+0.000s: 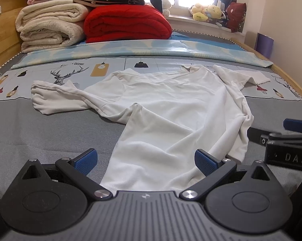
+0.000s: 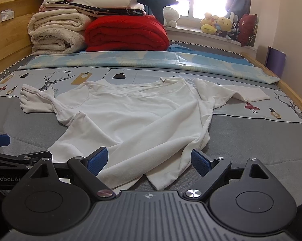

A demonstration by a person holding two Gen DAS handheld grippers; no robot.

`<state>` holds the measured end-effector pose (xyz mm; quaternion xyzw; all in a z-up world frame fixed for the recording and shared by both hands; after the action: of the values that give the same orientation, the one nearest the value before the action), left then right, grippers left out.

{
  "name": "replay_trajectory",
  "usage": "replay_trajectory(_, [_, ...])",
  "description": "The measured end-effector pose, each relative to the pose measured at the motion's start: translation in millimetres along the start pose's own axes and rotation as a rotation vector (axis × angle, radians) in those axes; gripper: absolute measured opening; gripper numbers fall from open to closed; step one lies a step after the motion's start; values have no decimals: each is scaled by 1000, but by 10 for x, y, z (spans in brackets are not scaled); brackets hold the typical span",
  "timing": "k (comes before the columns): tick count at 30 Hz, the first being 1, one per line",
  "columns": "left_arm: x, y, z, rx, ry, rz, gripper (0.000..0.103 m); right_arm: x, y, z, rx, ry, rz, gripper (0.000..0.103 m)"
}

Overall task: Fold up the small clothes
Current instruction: 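Move both tools down toward the hem of the white shirt, then close the left tool on the hem while the right tool grasps the hem too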

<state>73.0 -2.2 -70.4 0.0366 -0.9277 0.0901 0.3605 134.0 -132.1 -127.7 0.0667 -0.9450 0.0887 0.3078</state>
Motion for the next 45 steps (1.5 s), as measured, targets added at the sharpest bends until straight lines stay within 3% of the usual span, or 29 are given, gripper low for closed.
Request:
replay_trajectory(5, [13,-39,7,-14,-11,14,103,25,-83,-38,-14,-27,44,90])
replay_trajectory(10, [95,-17,-189,-25,-35,39,98,66,-179,-83,-39,-59,81,76])
replay_trajectory(12, [168,9,-414,-100,-100,17,80,113,-276,-143,-74,-96,90,62])
replay_trajectory(15, [256,72,-808,-185,-170,50,61,188,-553,-329,-111,-165,132,60])
replay_trajectory(16, [266,118,-884,-162,-174,102,57,193,-674,-403,-123,-180,140,60])
replay_trajectory(17, [264,168,-961,-165,-169,135,46,188,-796,-470,-139,-191,139,60])
replay_trajectory(20, [32,387,-978,-126,-46,199,24,88,-1151,-569,-161,-192,136,60])
replay_trajectory(22, [-202,590,-890,-92,30,158,22,-69,-1308,-478,-207,-144,103,56])
replay_trajectory(24, [-470,727,-745,1,183,114,22,-271,-1337,-281,-259,-58,58,47])
replay_trajectory(27, [-798,811,-490,53,351,55,22,-591,-1103,48,-337,101,-107,47])
replay_trajectory(29, [-944,831,-335,41,438,30,22,-798,-929,294,-345,234,-155,47])
replay_trajectory(33, [-1093,797,-175,21,510,44,24,-1027,-804,479,-383,344,-213,48])
replay_trajectory(35, [-1153,814,-117,22,525,39,25,-1120,-727,588,-406,406,-248,56])
replay_trajectory(41, [-1279,880,23,47,591,6,26,-1254,-602,728,-356,460,-209,56])
replay_trajectory(43, [-1277,855,55,28,599,12,26,-1267,-608,734,-341,453,-196,47])
replay_trajectory(45, [-1267,845,58,11,592,12,26,-1263,-620,741,-334,450,-201,11])
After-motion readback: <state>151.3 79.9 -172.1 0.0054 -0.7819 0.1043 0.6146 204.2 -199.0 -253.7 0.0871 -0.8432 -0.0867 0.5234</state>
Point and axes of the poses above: each gripper's, at about its wrist camera, not at the fingertips, and x roughly against the way its jaws point, y to its left, z to its underside, the point moved 10 cm from there along -x, roughly the way its jaws point, and after that the axes turned 10 degrees about x, right-handed, at the moved point
